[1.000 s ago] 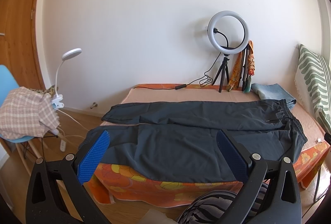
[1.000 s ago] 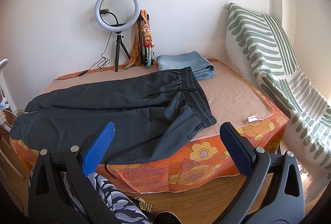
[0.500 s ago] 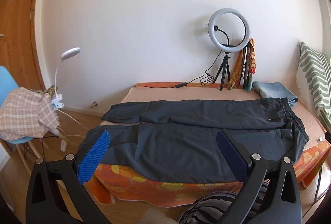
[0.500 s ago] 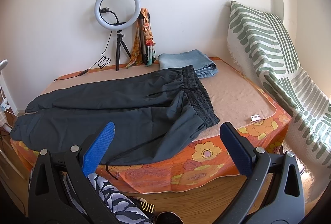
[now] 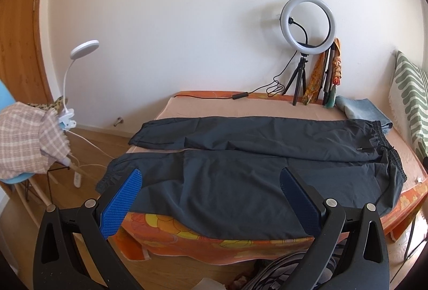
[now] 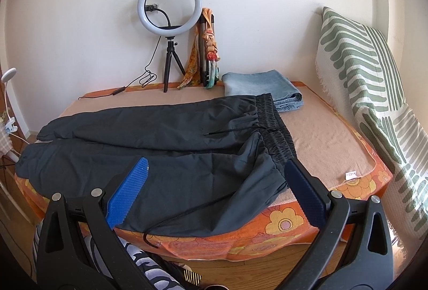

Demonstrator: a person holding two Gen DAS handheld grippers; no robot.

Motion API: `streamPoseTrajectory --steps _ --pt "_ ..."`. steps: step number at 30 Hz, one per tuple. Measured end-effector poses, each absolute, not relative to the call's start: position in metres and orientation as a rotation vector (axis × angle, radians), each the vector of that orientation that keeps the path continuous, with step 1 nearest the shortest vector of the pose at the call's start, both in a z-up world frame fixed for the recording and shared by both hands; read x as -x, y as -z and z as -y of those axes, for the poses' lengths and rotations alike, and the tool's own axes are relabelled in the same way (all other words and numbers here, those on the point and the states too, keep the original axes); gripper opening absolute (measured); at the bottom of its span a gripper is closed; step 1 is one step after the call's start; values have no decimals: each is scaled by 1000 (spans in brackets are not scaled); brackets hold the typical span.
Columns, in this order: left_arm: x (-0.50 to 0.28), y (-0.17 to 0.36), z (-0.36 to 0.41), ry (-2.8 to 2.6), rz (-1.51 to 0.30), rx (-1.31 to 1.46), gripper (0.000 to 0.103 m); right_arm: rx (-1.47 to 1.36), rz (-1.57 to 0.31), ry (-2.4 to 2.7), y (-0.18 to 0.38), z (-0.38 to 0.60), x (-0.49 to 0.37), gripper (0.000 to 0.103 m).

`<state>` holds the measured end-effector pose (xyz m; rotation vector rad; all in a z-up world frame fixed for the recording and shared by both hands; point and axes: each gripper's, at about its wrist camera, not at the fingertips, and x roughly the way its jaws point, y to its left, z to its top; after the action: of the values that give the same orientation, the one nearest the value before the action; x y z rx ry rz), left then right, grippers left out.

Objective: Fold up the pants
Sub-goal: 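Reach both tools to the trouser waistband and close on its edge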

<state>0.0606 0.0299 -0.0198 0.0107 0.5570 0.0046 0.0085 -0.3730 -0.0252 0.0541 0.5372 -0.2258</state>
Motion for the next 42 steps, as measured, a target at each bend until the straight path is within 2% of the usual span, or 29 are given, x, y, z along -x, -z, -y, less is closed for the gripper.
streamPoseTrajectory --steps 10,17,22,34,42 --pt "-129 36 -92 33 -623 -9 102 31 -559 42 4 363 -90 103" --pt "-209 47 -144 23 -730 50 88 37 -602 -130 -7 354 -164 103" --pt "-266 60 -167 40 -816 53 87 62 -690 -233 -1 348 -234 103" --pt "-389 98 -224 15 -995 216 86 195 -877 -338 67 321 -389 103" --pt "-442 148 -246 -33 -1100 275 87 276 -965 -388 120 305 -443 103"
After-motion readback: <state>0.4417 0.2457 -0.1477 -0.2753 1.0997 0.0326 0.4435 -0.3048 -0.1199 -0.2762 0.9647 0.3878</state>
